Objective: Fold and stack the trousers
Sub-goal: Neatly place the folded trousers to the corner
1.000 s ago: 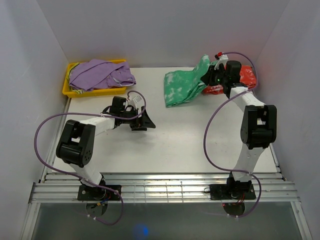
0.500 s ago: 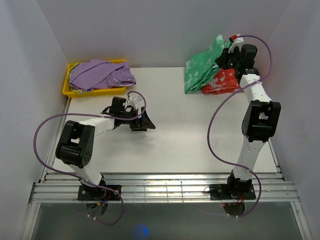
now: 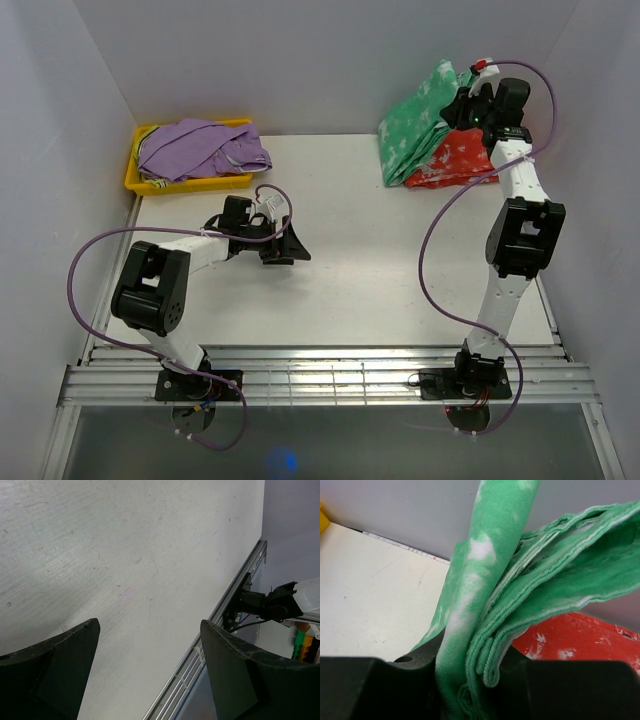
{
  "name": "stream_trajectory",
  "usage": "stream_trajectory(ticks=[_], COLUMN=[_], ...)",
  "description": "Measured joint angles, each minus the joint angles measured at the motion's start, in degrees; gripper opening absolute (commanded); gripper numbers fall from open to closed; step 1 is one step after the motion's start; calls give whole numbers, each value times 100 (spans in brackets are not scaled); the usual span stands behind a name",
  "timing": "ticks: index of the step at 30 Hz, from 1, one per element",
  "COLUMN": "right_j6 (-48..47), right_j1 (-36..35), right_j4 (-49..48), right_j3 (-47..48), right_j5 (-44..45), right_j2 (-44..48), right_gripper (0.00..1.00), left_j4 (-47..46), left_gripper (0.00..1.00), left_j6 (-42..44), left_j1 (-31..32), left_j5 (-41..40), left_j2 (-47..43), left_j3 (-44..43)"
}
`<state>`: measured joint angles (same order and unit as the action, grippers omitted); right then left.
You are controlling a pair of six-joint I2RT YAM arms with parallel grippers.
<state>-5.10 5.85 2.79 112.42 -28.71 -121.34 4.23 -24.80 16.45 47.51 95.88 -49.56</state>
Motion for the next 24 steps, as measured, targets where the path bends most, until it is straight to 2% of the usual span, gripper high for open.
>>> stream_trajectory(ticks=[12, 24], right_j6=[103, 20], right_j1=[363, 647], right_j4=[74, -254], right_j3=[247, -236], right_j5=[-151, -151], right_j2=[-173, -173], right_gripper=[8, 8], left_j4=[2, 4], left_gripper=[92, 92], left_j6=[-2, 20], left_j1=[0, 0], left_j5=[17, 42], left_j2=[0, 0], left_j3=[44, 44])
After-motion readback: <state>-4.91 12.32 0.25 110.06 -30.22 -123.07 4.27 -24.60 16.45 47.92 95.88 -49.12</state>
